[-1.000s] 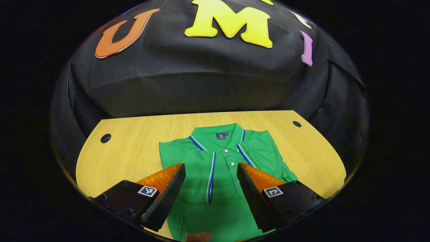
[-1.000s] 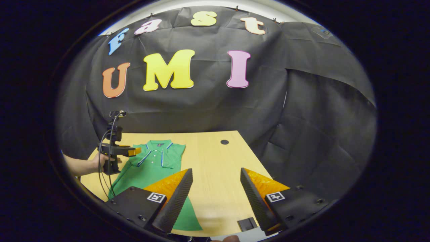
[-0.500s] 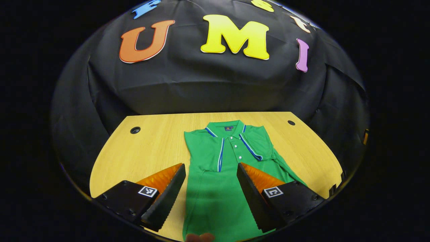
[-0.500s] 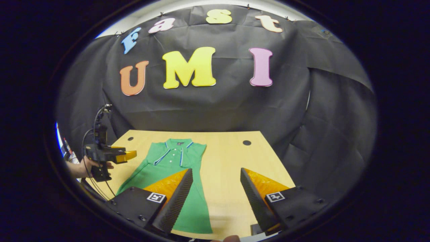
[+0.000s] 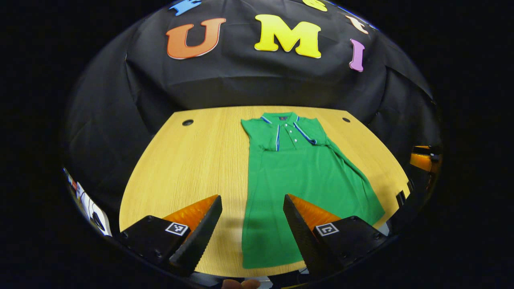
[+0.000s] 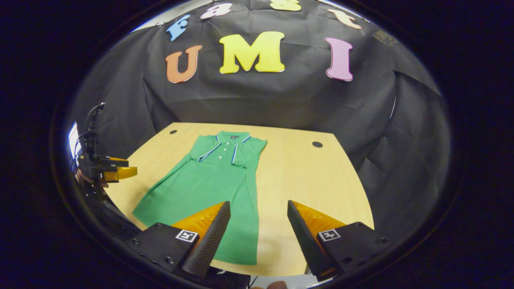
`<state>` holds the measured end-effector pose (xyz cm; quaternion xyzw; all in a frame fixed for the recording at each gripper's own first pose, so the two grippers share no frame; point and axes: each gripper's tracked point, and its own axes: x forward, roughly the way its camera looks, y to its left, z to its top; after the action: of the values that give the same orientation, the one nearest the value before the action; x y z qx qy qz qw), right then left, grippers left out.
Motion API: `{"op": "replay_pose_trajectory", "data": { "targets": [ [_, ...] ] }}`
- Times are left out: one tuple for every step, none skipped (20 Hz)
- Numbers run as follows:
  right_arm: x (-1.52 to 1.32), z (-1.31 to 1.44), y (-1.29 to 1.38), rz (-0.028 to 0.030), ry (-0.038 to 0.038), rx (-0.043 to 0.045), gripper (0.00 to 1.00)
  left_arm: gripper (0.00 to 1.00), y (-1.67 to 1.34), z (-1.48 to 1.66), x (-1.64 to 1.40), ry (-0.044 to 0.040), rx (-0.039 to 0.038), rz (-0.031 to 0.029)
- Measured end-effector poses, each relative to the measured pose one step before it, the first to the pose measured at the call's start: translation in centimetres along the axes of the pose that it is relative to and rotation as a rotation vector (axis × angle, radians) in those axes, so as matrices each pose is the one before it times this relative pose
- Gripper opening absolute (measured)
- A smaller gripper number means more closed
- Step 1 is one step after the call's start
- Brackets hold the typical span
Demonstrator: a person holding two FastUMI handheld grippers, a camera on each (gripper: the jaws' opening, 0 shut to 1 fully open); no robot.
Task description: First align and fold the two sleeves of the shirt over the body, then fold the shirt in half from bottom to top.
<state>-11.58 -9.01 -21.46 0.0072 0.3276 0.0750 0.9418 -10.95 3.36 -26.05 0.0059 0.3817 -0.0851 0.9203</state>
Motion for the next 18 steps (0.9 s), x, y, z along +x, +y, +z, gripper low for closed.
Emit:
{"op": "replay_pose_trajectory", "data": {
  "targets": [
    [0.135, -1.154, 0.401, 0.00715, 0.02167, -0.00733, 0.91, 0.99, -0.064, -1.712, -0.385, 0.0335, 0.00538, -0.00778],
    [0.136, -1.179, 0.332, 0.00792, 0.02612, -0.00975, 0.91, 0.99, -0.008, -1.865, -0.354, 0.03587, 0.01151, -0.00455],
    [0.179, -1.36, 0.257, 0.0059, 0.03135, -0.00558, 0.91, 0.99, 0.018, -1.767, -0.101, 0.0364, 0.01269, -0.00363],
    [0.234, -1.344, 0.301, 0.00884, 0.03037, -0.00216, 0.91, 0.99, -0.072, -1.635, 0.098, 0.03568, 0.00368, -0.00482],
    [0.111, -1.319, 0.329, 0.01389, 0.0297, -0.00409, 0.91, 0.99, -0.243, -1.387, -0.071, 0.03063, -0.00931, -0.01284],
    [0.381, -1.364, 0.21, 0.00331, 0.03229, -0.00926, 0.91, 0.99, -0.291, -1.074, -0.218, 0.02471, -0.01422, -0.01326],
    [0.272, -1.213, -0.041, 0.00329, 0.02748, -0.0058, 0.93, 0.99, -0.076, -0.998, 0.052, 0.02032, -0.01387, -0.00704],
    [0.163, -1.171, -0.018, 0.00352, 0.02499, -0.00391, 0.93, 0.99, -0.009, -0.78, 0.082, 0.015, -0.00947, -0.0028],
    [0.135, -1.212, -0.005, 0.00043, 0.02626, -0.00759, 0.93, 0.99, 0.071, -0.576, 0.127, 0.01165, -0.0084, -0.00127],
    [0.491, -0.962, 0.044, -0.00002, 0.02381, -0.00506, 0.93, 0.99, 0.033, -0.592, 0.202, 0.01037, -0.00806, -0.00415],
    [0.281, -0.787, 0.013, 0.0001, 0.01981, -0.00285, 0.91, 0.99, -0.086, -0.286, 0.163, 0.00699, -0.00442, -0.00472],
    [0.596, -0.398, 0.059, 0.00065, 0.01439, -0.00097, 0.91, 0.99, -0.105, -0.327, 0.125, 0.00733, 0.00109, -0.00585],
    [0.309, -0.409, 0.049, 0.0005, 0.01248, -0.00334, 0.91, 0.99, -0.022, -0.132, 0.208, 0.00595, 0.00507, -0.00264],
    [0.077, -0.479, 0.136, -0.00064, 0.00913, -0.00343, 0.93, 0.99, -0.12, -0.174, 0.271, 0.00653, 0.00454, -0.00439],
    [0.184, -0.23, 0.166, 0.00193, 0.0047, -0.00269, 0.93, 0.99, -0.188, -0.143, 0.283, 0.00858, 0.00445, -0.00419],
    [0.378, -0.185, 0.238, 0.00058, 0.00675, -0.00232, 0.93, 0.99, -0.064, -0.1, 0.176, 0.00645, 0.0082, -0.00078],
    [0.34, -0.171, 0.122, 0.00032, 0.0056, -0.0022, 0.93, 0.99, 0.033, -0.124, 0.249, 0.00742, 0.00942, 0.00539],
    [0.294, -0.291, 0.038, -0.00162, 0.00789, -0.00346, 0.93, 1.0, 0.018, -0.126, 0.165, 0.006, 0.00447, 0.00279]
  ]
}}
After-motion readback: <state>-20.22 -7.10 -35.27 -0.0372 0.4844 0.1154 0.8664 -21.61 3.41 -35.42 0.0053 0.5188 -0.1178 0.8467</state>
